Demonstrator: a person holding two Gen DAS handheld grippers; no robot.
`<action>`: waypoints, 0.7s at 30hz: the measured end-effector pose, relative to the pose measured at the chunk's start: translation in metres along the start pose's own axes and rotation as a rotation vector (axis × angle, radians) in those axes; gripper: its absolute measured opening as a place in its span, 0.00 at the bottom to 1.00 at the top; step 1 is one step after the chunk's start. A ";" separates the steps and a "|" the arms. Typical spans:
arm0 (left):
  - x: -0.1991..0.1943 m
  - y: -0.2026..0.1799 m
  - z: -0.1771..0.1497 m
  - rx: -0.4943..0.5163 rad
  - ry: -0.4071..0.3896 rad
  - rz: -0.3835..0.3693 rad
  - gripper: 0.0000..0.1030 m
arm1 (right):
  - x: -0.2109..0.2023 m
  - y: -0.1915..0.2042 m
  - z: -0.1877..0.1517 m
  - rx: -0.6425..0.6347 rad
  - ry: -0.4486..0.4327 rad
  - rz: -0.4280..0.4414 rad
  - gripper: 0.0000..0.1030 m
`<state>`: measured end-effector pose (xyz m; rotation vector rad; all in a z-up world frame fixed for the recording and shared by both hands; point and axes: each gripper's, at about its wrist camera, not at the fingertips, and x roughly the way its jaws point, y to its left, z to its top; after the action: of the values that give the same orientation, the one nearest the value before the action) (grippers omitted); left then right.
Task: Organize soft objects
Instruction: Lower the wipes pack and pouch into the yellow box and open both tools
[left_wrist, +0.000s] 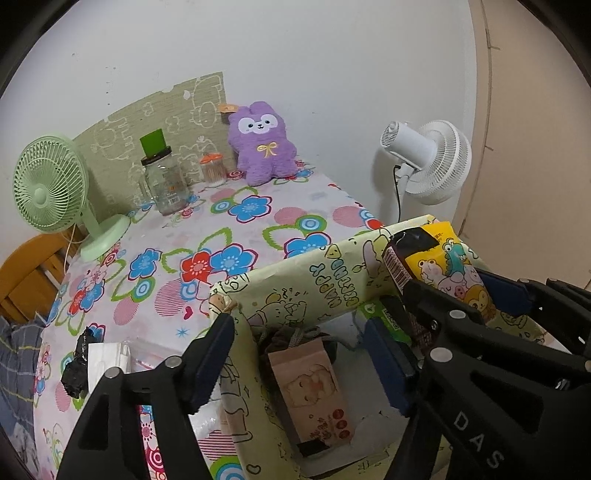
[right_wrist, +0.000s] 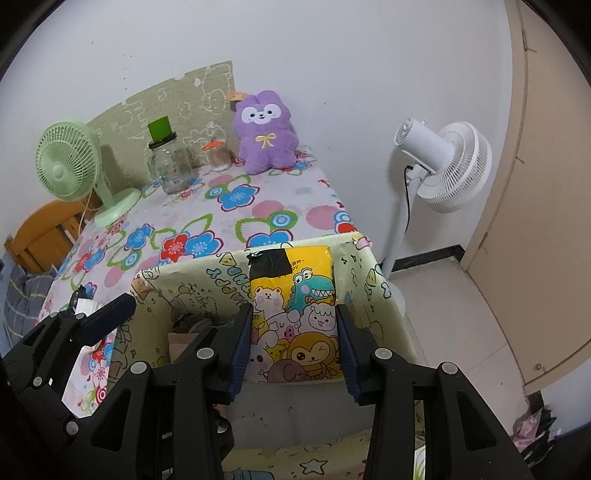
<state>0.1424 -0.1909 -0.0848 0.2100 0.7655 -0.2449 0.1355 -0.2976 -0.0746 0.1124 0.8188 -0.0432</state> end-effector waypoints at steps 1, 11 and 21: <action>-0.001 0.000 0.000 0.001 0.001 -0.003 0.76 | -0.001 0.000 0.000 0.003 0.000 -0.001 0.46; -0.017 0.002 -0.004 -0.005 -0.015 -0.018 0.89 | -0.018 0.000 -0.007 0.018 -0.038 -0.023 0.74; -0.041 0.015 -0.010 -0.025 -0.054 -0.029 0.95 | -0.045 0.018 -0.011 -0.017 -0.117 -0.021 0.87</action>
<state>0.1118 -0.1686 -0.0610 0.1678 0.7182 -0.2671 0.0985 -0.2784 -0.0472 0.0843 0.7037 -0.0625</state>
